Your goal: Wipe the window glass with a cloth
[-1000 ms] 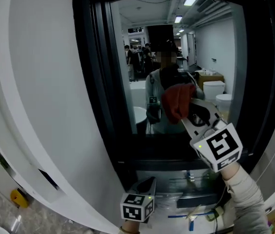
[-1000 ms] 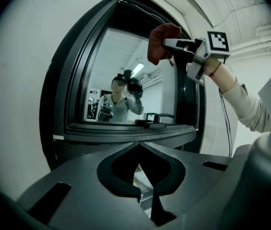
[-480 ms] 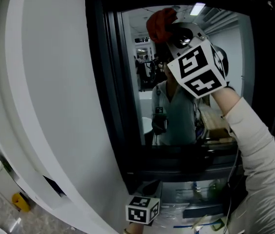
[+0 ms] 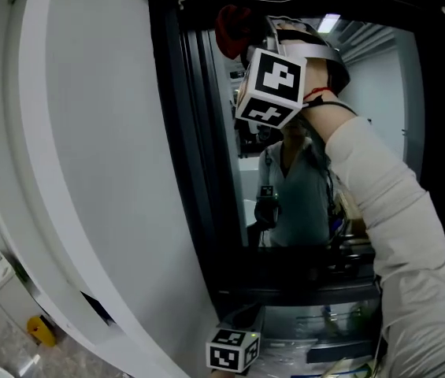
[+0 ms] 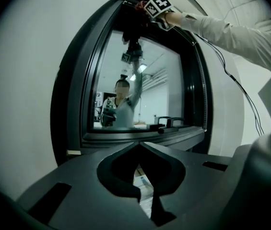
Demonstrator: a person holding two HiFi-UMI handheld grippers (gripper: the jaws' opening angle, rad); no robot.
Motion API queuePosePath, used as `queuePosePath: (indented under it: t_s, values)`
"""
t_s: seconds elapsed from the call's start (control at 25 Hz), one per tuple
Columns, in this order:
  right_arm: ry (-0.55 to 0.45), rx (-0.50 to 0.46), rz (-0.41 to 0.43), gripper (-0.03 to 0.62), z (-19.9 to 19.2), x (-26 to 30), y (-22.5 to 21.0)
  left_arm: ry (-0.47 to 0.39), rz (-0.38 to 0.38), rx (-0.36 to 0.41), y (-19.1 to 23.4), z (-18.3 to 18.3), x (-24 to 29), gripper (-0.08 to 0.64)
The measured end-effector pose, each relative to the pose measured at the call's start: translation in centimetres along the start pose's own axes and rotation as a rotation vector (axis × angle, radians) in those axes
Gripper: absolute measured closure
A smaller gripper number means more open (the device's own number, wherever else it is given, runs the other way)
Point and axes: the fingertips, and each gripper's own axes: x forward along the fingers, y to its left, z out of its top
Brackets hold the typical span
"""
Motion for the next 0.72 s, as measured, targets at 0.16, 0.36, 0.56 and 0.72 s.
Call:
queuePosePath:
  t_s: [0.16,0.36,0.56,0.72]
  values:
    - [0.055,-0.043,0.058,0.531,-0.4,1.1,2.0,-0.006,0.013,-0.011,0.6,-0.1,-0.4,0.555]
    - [0.088,-0.058,0.115,0.531,-1.4,1.5,4.1,-0.008,0.01,-0.018,0.4,-0.3,-0.4,0.555]
    - [0.09,-0.048,0.164,0.531,-2.0,1.3,6.0,-0.009,0.006,-0.013,0.1,-0.1,-0.2,0.555]
    - [0.085,-0.023,0.197,0.531,-2.3,0.8,7.5,-0.009,0.0,-0.011,-0.2,0.1,-0.2,0.555]
